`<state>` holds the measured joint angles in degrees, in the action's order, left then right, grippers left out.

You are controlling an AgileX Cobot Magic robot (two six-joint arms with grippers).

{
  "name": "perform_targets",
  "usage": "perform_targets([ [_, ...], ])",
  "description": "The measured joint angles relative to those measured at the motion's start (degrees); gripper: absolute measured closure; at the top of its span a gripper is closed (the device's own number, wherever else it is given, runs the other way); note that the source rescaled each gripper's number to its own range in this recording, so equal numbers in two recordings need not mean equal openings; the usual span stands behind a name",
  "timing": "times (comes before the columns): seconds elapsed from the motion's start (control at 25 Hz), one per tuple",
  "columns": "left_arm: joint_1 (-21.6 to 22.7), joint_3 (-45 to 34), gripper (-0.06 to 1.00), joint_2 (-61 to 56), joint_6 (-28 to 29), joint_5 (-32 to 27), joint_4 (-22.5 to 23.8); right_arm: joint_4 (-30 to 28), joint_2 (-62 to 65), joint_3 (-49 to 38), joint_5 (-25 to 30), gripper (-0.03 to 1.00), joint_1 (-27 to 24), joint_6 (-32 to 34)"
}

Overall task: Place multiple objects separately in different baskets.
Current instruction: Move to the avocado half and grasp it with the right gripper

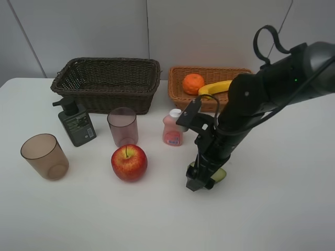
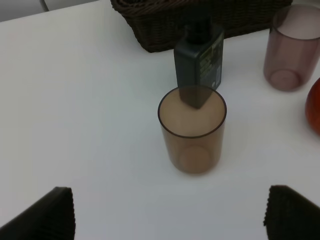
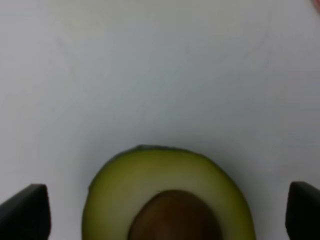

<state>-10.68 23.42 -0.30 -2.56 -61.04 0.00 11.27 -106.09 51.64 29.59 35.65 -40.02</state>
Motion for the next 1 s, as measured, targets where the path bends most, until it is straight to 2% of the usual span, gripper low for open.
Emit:
perform_targets([
  [0.64, 0.0, 0.0, -0.06, 0.0, 0.0, 0.0, 0.0, 0.0, -1.5, 0.0, 0.0, -0.02, 0.0, 0.0],
  [0.72, 0.0, 0.0, -0.06, 0.0, 0.0, 0.0, 0.0, -0.2, -1.5, 0.0, 0.1, 0.05, 0.0, 0.0],
  [0.76, 0.0, 0.0, -0.06, 0.0, 0.0, 0.0, 0.0, -0.3, -1.5, 0.0, 0.2, 0.13, 0.0, 0.0],
  [0.88, 0.0, 0.0, -0.06, 0.0, 0.0, 0.0, 0.0, -1.2, -1.5, 0.0, 0.5, 0.49, 0.0, 0.0],
  [1.0, 0.0, 0.0, -0.06, 0.0, 0.0, 0.0, 0.0, -1.4, -1.5, 0.0, 0.8, 0.51, 0.0, 0.0],
])
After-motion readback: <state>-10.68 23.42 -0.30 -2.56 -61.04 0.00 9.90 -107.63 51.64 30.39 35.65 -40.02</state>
